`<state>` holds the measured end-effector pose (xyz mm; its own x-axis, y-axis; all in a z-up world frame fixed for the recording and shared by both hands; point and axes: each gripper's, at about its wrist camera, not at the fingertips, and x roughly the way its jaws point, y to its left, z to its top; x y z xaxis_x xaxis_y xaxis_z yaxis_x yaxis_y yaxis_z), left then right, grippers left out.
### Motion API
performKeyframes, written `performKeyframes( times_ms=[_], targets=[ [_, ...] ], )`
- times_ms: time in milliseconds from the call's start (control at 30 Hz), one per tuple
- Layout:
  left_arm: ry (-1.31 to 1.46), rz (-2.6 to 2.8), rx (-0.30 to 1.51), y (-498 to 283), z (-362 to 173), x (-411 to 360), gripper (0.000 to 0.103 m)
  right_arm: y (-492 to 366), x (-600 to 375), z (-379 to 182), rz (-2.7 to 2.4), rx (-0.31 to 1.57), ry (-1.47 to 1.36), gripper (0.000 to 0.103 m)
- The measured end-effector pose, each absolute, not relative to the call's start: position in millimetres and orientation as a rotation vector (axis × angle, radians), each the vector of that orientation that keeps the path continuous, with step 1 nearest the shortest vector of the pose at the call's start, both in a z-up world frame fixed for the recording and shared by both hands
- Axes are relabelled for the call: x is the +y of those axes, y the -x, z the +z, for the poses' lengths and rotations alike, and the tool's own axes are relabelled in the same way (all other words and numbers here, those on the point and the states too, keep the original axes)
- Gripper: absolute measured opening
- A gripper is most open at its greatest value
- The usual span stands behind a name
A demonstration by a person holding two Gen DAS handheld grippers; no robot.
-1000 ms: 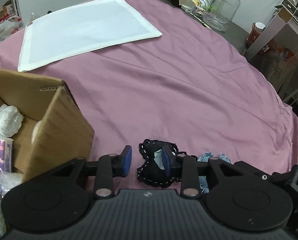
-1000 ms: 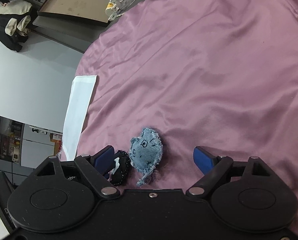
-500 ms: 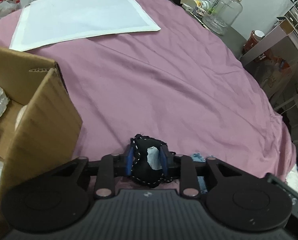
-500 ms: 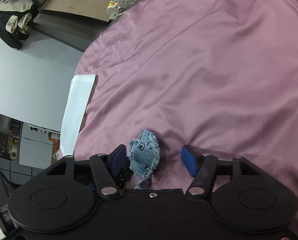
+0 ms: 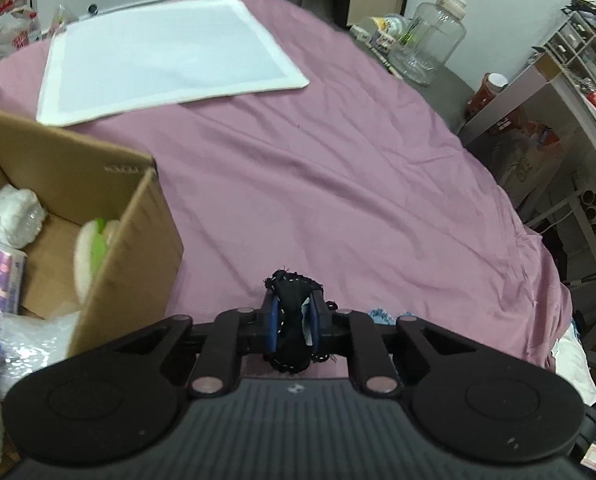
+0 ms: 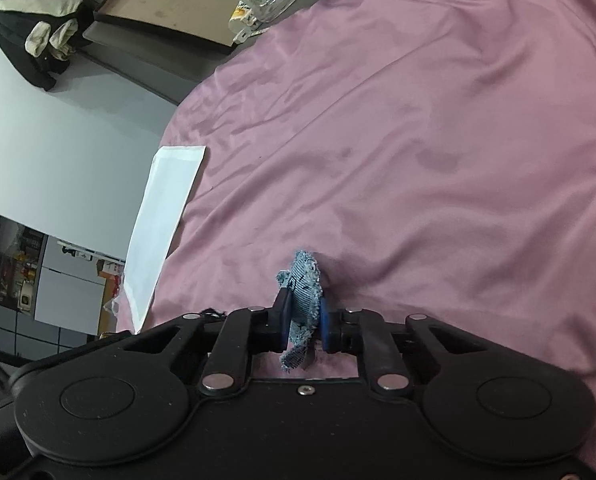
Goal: Organize soft objects
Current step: 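Carry the black patch into the box with left tool while right tool carries the denim patch in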
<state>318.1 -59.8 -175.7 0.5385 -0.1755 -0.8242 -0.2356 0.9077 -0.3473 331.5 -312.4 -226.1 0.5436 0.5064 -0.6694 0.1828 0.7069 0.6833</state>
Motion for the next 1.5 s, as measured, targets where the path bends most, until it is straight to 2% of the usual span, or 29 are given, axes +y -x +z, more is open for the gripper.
performKeyframes(
  times_ms=[267, 800, 1500],
  targets=[
    [0.369, -0.039, 0.967, -303, -145, -66, 0.015, -306, -326, -216, 0.140, 0.962, -0.777, 0.014],
    [0.234, -0.118, 0.868, -258, -98, -30, 0.015, -259, -307, -173, 0.126, 0.889, -0.691, 0.014],
    [0.232, -0.111, 0.813, -232, -79, 46, 0.015, -226, -240, -106, 0.147, 0.821, -0.526, 0.014]
  ],
)
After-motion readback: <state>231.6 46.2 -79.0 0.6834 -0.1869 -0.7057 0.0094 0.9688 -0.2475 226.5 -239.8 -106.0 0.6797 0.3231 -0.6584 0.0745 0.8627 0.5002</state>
